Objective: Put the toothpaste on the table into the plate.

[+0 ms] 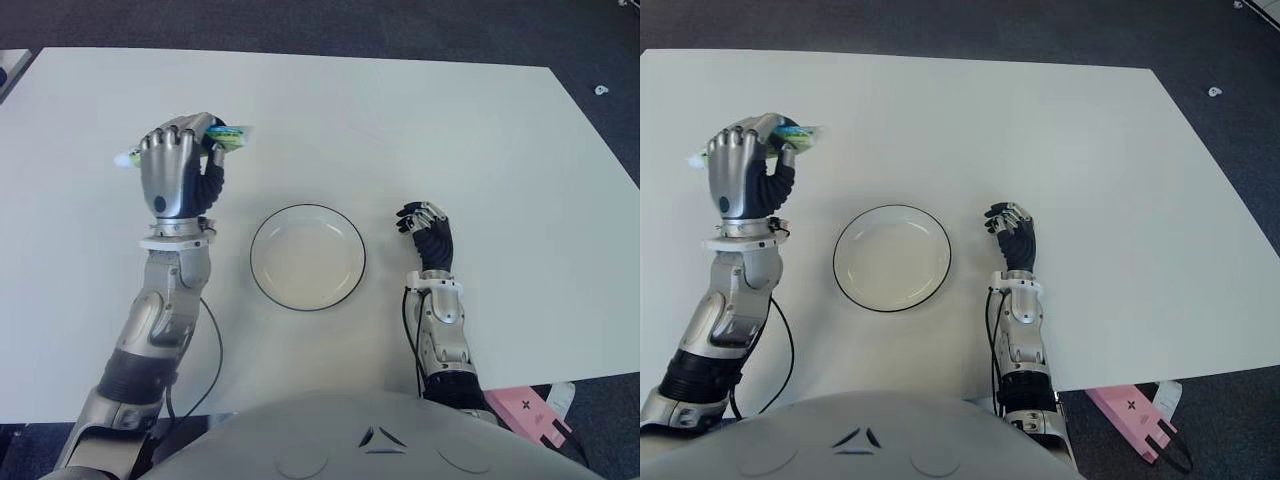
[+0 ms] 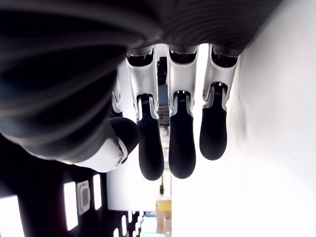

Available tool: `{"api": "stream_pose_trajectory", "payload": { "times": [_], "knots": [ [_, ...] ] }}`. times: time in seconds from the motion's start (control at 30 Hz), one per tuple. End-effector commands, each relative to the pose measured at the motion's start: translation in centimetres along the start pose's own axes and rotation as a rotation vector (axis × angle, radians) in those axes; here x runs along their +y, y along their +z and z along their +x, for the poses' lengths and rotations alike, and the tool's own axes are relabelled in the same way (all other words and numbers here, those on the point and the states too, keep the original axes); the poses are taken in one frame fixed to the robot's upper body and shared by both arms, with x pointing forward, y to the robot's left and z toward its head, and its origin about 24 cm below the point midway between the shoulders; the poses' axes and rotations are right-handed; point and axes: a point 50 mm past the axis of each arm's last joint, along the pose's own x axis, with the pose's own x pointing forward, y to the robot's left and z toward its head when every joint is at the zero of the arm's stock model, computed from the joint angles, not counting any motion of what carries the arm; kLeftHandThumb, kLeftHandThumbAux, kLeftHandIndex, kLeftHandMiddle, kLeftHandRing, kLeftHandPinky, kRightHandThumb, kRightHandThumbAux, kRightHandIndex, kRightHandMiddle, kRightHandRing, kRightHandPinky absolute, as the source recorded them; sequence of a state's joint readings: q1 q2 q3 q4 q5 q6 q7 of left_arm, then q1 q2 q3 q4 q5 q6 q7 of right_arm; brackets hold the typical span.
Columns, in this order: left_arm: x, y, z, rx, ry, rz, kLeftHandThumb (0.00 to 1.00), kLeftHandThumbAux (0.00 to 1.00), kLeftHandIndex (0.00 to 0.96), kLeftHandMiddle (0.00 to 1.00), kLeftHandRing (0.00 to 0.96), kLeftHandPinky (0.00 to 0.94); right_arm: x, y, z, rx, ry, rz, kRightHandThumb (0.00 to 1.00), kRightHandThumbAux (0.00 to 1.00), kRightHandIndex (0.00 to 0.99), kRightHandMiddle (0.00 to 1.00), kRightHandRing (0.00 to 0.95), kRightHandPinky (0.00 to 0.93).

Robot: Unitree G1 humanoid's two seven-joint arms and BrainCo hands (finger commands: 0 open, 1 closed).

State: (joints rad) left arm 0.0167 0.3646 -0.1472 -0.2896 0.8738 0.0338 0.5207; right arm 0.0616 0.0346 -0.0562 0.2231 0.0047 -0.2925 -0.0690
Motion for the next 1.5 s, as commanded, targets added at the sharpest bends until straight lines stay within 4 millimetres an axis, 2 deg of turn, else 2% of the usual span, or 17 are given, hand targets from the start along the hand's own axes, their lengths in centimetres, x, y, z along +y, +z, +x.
{"api": "stream_pose_trajectory", "payload": {
  "times": [0.03,0.2,0.4,0.6,0.9,1.27,1.4,1.5],
  "knots": [
    [-0.2,1.5,-0.1,-0.095,-0.043,-0.021,0.746,0.699,0.442,0.959,0.930,0.907,-0.2,-2.0,-1.0,0.115,-0.012,0.009,0.707,0.729,0.429,0.526,0.537,0.537],
    [-0.3,2.7,-0.7,-0.175,-0.079,-0.062,0.748,0.698,0.443,0.940,0.917,0.892,-0.2,-2.0,-0.9,0.118,-0.010,0.011,0.707,0.729,0.429,0.523,0.536,0.538],
    [-0.5,3.1,-0.6,-0.272,-0.148,-0.073,0.748,0.698,0.444,0.915,0.903,0.882,-0.1,-2.0,-0.9,0.117,-0.010,0.015,0.707,0.729,0.429,0.522,0.537,0.538],
    [-1.6,4.0,-0.2,-0.385,-0.270,-0.116,0.746,0.697,0.444,0.904,0.900,0.888,-0.1,-1.9,-0.9,0.116,-0.008,0.013,0.707,0.729,0.429,0.522,0.537,0.535],
    [-3.3,5.2,-1.8,-0.436,-0.460,-0.223,0.745,0.698,0.443,0.898,0.901,0.900,0.0,-2.0,-0.9,0.114,-0.009,0.019,0.707,0.729,0.429,0.524,0.537,0.539],
    [-4.9,5.0,-2.5,-0.459,-0.664,-0.227,0.743,0.697,0.444,0.885,0.893,0.886,-0.1,-2.1,-0.9,0.116,-0.010,0.019,0.708,0.728,0.429,0.523,0.536,0.532],
    [-5.2,4.9,-2.6,-0.435,-0.738,-0.260,0.735,0.695,0.444,0.865,0.873,0.854,-0.1,-2.1,-1.0,0.117,-0.014,0.026,0.708,0.728,0.429,0.522,0.533,0.531],
    [-5.3,5.0,-2.7,-0.417,-0.812,-0.306,0.728,0.691,0.441,0.768,0.768,0.710,-0.2,-2.1,-1.0,0.116,-0.016,0.032,0.708,0.728,0.429,0.524,0.533,0.532]
  ]
}}
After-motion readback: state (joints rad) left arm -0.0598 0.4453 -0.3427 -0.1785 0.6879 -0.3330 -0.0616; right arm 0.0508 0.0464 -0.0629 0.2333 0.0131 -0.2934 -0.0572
